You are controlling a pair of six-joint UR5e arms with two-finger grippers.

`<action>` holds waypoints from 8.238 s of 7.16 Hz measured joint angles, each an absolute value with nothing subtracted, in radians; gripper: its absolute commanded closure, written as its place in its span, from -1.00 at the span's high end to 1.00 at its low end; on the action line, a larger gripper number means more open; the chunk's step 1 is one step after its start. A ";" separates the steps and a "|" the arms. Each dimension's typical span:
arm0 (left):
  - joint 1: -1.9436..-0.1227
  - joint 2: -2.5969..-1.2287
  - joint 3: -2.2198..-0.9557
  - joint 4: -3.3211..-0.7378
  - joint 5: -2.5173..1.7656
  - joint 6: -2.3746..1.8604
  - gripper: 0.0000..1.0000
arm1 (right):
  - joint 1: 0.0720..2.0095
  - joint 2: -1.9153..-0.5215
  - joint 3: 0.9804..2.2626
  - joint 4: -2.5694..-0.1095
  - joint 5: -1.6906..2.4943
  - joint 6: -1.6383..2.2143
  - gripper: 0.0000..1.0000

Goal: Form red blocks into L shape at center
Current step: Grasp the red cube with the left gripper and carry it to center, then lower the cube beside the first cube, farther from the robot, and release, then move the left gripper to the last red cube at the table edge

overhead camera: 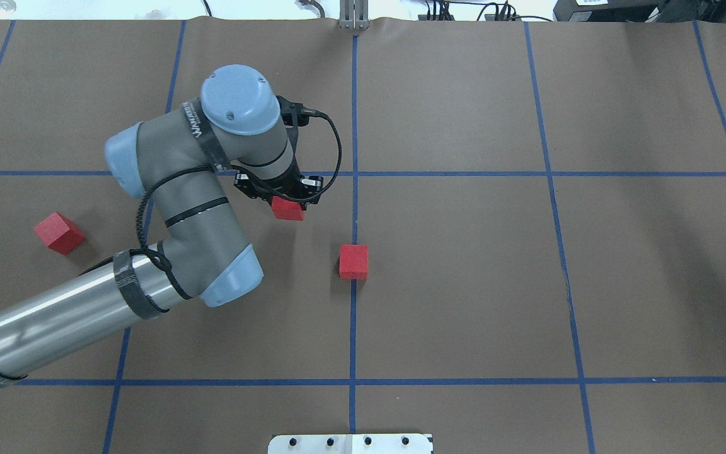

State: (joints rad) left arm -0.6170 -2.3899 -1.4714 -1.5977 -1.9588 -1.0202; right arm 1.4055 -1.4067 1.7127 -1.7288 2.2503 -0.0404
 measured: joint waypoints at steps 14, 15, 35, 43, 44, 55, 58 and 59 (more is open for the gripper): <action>-0.489 -2.545 -1.309 -1.606 -1.847 -1.122 -0.84 | 1.414 -1.408 1.713 -1.729 2.249 -0.034 1.00; -0.489 -2.545 -1.306 -1.606 -1.847 -1.123 -0.82 | 1.414 -1.408 1.713 -1.729 2.249 -0.034 1.00; -0.484 -2.543 -1.289 -1.611 -1.847 -1.122 0.62 | 1.414 -1.410 1.713 -1.729 2.249 -0.033 1.00; -0.593 -2.470 -1.395 -1.602 -1.940 -1.013 0.99 | 1.525 -1.485 1.702 -1.730 2.254 -0.042 1.00; -0.624 -2.389 -1.468 -1.603 -1.958 -0.946 0.99 | 1.548 -1.527 1.701 -1.729 2.252 -0.045 1.00; -0.956 -1.608 -1.702 -2.012 -2.120 -0.190 1.00 | 1.580 -1.614 1.702 -1.679 2.256 -0.032 1.00; -0.934 -1.584 -1.690 -2.093 -2.144 -0.270 1.00 | 1.580 -1.613 1.703 -1.678 2.256 -0.032 1.00; -0.918 -1.583 -1.683 -2.097 -2.141 -0.273 1.00 | 1.580 -1.613 1.703 -1.678 2.256 -0.032 1.00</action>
State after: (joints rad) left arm -0.9180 -1.5828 -1.6834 -2.0973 -2.1409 -0.2728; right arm 1.5800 -1.6127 1.7027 -1.6782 2.2565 -0.0322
